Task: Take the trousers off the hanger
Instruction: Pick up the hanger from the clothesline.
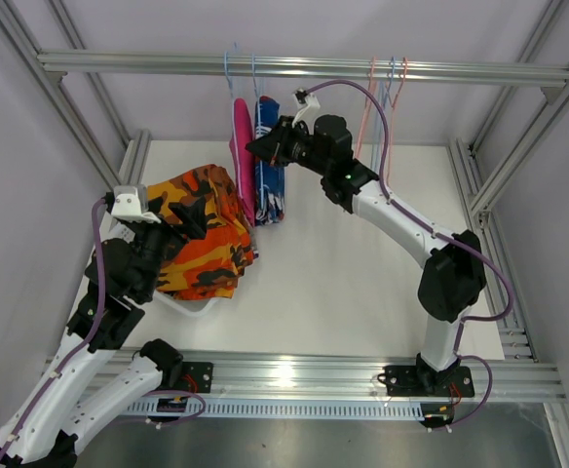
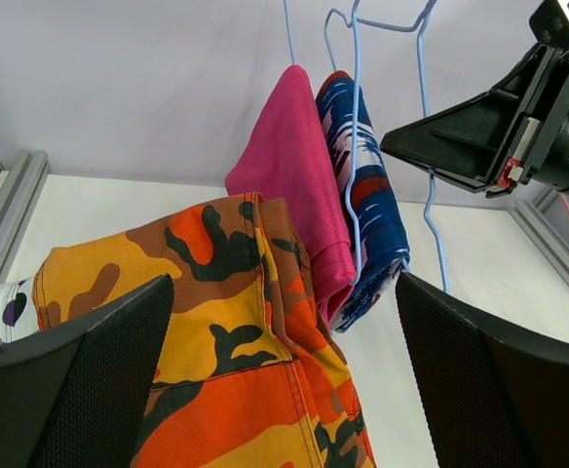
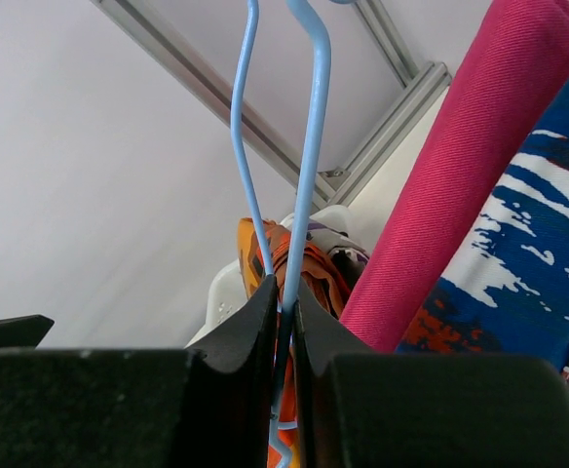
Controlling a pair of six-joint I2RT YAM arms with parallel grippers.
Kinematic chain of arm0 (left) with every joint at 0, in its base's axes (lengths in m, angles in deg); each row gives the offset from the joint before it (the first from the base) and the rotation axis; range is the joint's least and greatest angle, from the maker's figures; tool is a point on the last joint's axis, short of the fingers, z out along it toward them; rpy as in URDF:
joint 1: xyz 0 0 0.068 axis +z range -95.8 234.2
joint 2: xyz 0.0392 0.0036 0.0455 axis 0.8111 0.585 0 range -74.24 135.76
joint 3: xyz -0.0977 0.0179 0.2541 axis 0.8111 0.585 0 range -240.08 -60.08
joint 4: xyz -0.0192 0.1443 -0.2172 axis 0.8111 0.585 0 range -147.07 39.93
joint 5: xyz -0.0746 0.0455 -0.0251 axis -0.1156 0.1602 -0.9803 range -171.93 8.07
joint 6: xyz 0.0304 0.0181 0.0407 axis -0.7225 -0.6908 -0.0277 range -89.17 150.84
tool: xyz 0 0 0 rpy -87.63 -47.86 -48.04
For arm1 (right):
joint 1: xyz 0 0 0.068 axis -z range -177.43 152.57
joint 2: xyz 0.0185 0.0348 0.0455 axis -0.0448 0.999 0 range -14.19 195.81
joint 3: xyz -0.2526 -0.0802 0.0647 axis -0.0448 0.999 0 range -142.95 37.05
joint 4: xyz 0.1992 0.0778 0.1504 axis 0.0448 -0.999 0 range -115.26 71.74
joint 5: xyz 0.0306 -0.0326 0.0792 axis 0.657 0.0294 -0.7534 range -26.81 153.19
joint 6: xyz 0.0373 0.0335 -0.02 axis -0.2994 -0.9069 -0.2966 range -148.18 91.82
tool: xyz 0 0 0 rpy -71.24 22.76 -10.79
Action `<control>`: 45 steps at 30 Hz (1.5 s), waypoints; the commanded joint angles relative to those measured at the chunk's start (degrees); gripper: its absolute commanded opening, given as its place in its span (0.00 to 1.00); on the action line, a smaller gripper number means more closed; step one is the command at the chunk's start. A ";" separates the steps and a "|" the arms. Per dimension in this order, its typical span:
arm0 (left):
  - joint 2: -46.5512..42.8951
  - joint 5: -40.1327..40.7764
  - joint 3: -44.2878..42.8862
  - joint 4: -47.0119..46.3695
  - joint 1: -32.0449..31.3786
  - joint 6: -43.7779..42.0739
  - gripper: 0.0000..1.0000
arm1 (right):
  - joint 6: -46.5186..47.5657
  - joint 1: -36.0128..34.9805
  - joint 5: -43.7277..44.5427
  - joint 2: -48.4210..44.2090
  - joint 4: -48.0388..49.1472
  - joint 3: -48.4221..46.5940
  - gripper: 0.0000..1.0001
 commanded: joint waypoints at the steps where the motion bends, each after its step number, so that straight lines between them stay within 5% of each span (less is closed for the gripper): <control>1: -0.10 -1.09 0.10 -1.16 -0.38 0.42 0.99 | 0.47 -0.28 0.15 -4.82 5.07 0.06 0.00; 45: -0.01 -1.36 0.27 -1.16 -0.73 0.50 0.99 | -2.87 -0.01 4.10 -10.28 9.90 -3.28 0.00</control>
